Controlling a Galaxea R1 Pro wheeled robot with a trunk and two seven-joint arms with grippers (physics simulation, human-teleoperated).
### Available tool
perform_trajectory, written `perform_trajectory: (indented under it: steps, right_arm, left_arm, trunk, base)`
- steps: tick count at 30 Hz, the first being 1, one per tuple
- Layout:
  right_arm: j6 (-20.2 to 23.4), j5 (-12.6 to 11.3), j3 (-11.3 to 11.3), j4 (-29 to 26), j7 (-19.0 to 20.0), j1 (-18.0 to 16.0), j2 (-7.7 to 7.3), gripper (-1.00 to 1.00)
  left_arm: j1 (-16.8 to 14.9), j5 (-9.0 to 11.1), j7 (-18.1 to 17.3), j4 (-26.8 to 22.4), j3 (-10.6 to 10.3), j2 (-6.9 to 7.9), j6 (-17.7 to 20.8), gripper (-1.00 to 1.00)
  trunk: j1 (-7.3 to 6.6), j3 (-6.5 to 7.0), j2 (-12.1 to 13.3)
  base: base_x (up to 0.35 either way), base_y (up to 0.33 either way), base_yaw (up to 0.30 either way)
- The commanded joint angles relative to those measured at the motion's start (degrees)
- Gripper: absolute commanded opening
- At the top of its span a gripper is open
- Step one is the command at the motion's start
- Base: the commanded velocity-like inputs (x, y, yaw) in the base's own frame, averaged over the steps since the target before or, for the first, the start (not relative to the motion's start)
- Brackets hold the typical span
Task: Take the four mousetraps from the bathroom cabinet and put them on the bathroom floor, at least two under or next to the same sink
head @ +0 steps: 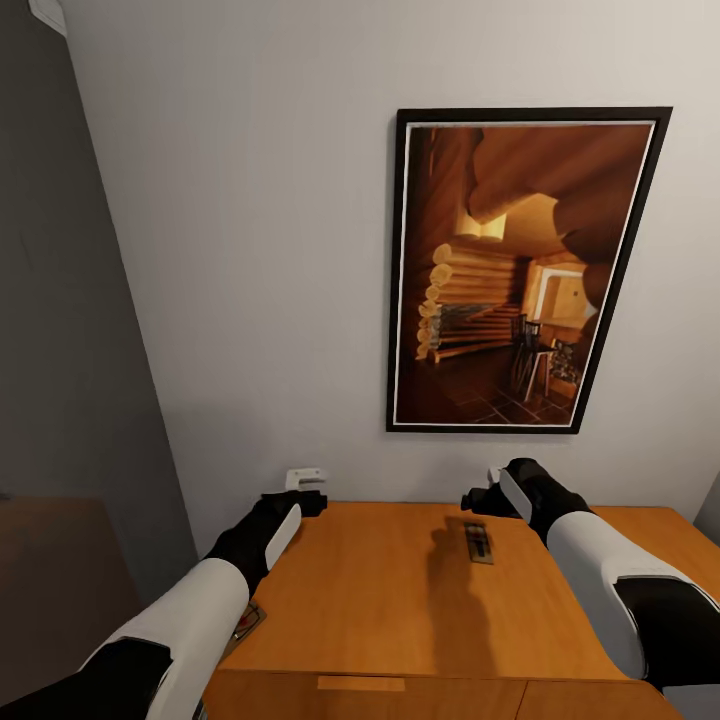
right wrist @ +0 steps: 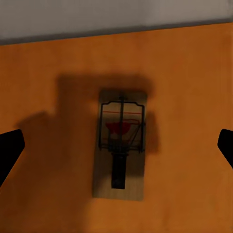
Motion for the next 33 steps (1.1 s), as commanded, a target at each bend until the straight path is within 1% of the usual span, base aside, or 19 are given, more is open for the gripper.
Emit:
perform_trajectory:
  steps: [1, 33]
  right_arm:
    - [0.2, -0.4, 0.3, -0.1, -0.1, 0.0, -0.05, 1.00]
    - [-0.1, -0.2, 0.2, -0.1, -0.1, 0.0, -0.05, 1.00]
  left_arm:
    - [0.0, 0.6, 0.5, -0.1, -0.2, 0.00, 0.2, 1.00]
    - [0.0, 0.6, 0.5, -0.1, -0.2, 0.00, 0.1, 1.00]
  trunk:
    - [0.02, -0.03, 0.0]
    - [0.02, -0.03, 0.0]
  base:
    - [0.000, 0.000, 0.000]
    - [0.000, 0.000, 0.000]
